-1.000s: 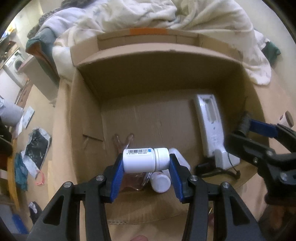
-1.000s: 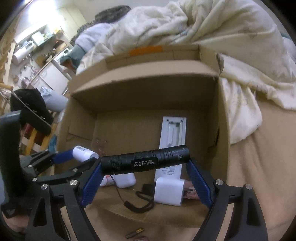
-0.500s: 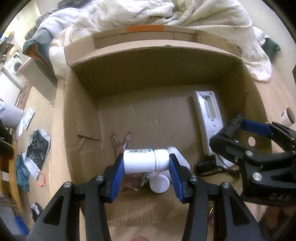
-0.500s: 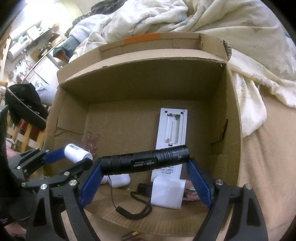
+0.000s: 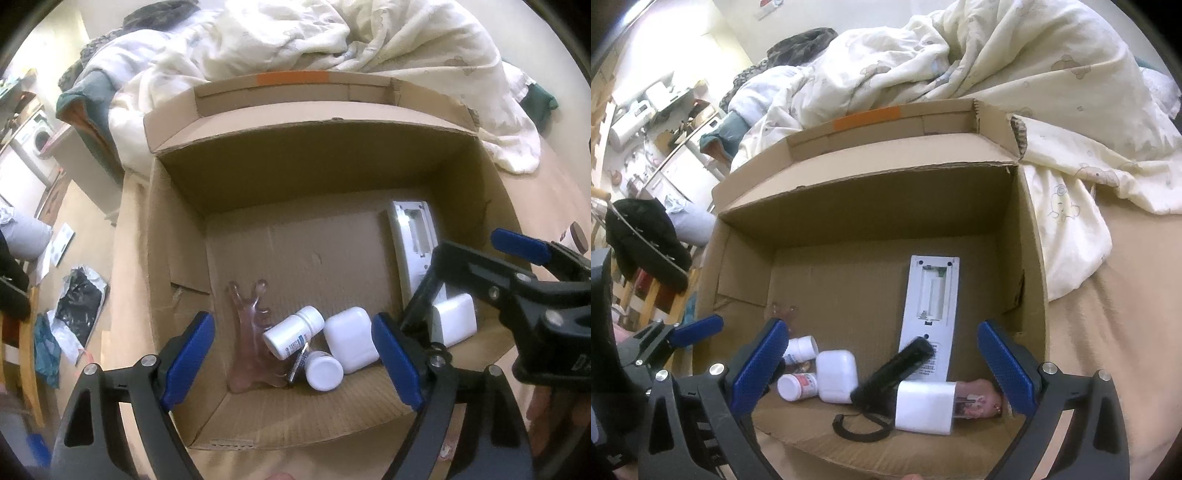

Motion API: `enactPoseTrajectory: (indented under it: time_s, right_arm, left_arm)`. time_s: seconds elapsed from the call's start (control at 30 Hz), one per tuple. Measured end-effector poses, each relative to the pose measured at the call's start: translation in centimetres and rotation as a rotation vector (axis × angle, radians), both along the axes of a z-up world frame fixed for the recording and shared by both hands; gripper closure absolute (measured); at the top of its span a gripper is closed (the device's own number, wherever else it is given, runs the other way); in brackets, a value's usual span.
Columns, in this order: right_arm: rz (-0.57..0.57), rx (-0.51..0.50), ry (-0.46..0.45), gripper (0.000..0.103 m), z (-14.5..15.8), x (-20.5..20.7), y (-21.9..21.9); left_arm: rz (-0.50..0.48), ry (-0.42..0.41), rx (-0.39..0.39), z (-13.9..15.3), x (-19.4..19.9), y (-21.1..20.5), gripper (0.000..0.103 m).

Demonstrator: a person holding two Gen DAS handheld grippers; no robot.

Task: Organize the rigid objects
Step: 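Carry the pill bottle and flashlight over the box and open both grippers inside, then grasp the pink perfume bottle on the bed with the right gripper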

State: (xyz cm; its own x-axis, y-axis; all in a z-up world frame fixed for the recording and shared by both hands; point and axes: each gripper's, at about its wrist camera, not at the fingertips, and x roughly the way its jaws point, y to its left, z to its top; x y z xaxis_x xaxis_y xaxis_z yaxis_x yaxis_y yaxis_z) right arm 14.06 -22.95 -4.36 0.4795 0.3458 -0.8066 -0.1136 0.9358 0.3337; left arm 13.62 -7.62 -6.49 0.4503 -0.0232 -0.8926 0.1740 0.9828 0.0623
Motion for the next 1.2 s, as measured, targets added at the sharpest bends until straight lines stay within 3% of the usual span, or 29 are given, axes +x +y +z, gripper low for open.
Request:
enactPoseTrajectory:
  time_s: [0.57, 0.73, 0.97, 1.2]
  right_arm:
    - [-0.068, -0.001, -0.011, 0.0, 1.0, -2.5, -1.0]
    - [-0.106, 0.124, 0.068, 0.0, 1.6, -4.6, -1.4]
    - [-0.154, 0.133, 0.071, 0.0, 3.9, -8.7, -1.7]
    - [-0.175, 0.091, 0.219, 0.0, 0.6, -11.6, -0.8]
  left_arm:
    - [0.044, -0.03, -0.011, 1.4, -0.3, 1.2, 0.018]
    - [0.109, -0.055, -0.021, 2.7, -0.3, 2.6, 0.018]
    - [0.123, -0.079, -0.066, 4.6, -0.7, 3.4, 0.018]
    - [0.141, -0.093, -0.121, 6.1, -1.6, 4.1, 0.018]
